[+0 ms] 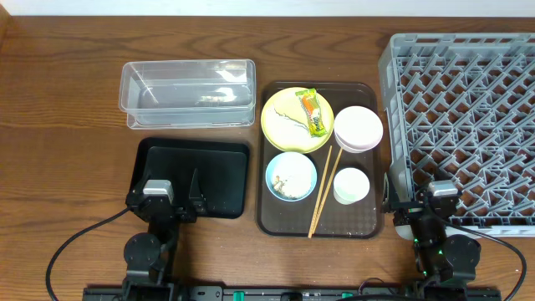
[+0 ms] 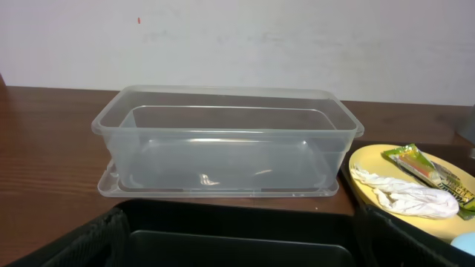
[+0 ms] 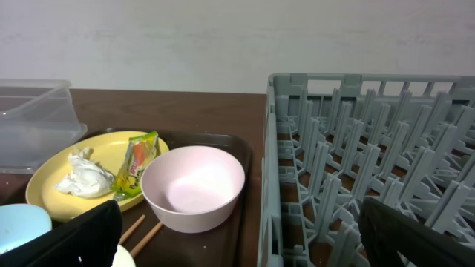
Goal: Sort waste into correct bins and load items into the dishwasher rack
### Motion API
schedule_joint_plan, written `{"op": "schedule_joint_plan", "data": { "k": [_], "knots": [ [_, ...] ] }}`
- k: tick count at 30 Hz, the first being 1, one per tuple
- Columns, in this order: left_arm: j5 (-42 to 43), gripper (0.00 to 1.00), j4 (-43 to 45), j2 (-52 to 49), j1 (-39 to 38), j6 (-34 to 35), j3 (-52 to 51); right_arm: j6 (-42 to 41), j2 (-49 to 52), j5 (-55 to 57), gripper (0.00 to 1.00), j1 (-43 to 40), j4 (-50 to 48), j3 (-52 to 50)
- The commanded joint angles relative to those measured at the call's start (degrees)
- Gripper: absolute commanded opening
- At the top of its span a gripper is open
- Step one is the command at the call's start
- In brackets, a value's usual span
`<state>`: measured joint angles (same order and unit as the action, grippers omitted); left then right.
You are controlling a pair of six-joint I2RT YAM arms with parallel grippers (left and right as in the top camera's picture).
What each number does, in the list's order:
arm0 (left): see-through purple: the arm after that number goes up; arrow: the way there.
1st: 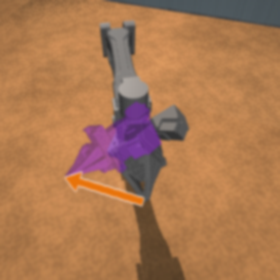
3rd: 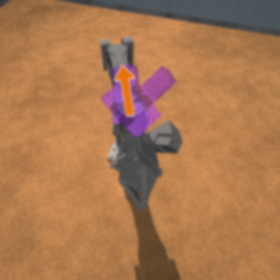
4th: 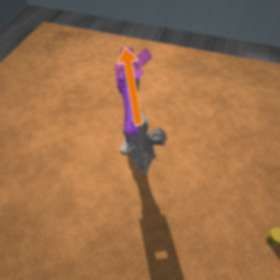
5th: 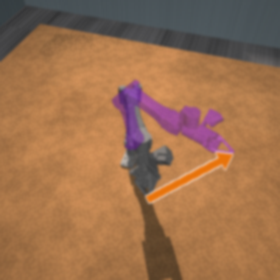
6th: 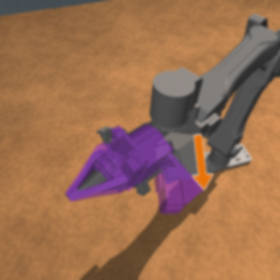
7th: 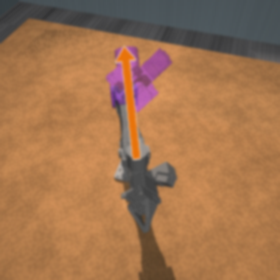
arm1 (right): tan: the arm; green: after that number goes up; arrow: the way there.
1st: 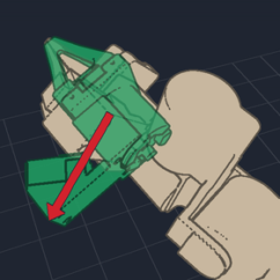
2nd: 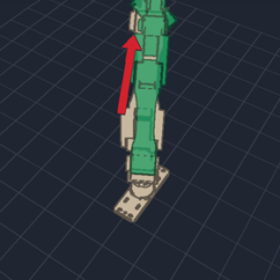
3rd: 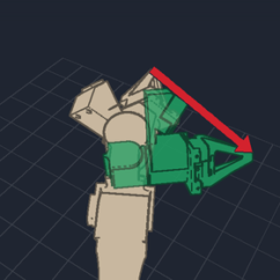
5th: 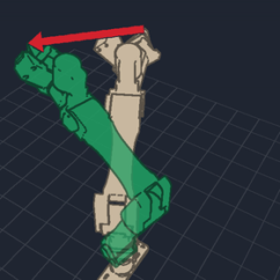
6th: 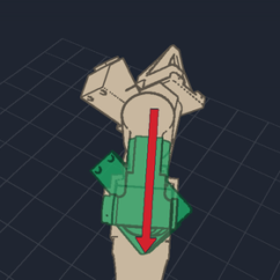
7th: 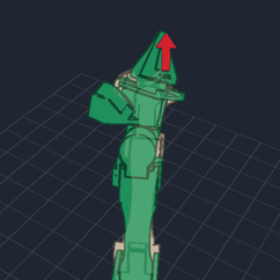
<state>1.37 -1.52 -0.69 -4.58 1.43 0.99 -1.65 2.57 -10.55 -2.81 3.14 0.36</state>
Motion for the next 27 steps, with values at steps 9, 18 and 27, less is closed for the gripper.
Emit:
{"op": "schedule_joint_plan", "data": {
  "k": [9, 18, 27],
  "knots": [
    [-0.6, 0.98, -2.5, 0.5, 0.3, -0.8, -0.8, 0.4, -0.1, -0.4, 0.99, 0.6, 0.1, 0.0],
    [-0.7, 0.98, -2.1, 0.5, 0.3, 3.2, -0.7, 0.4, -0.1, 0.2, 0.99, 0.6, -0.1, 0.0],
    [-0.5, 0.98, -8.6, -5.3, 0.3, 6.8, 7.8, -6.7, 3.7, 5.3, 0.99, 0.6, 1.1, 5.5]
  ]
}}
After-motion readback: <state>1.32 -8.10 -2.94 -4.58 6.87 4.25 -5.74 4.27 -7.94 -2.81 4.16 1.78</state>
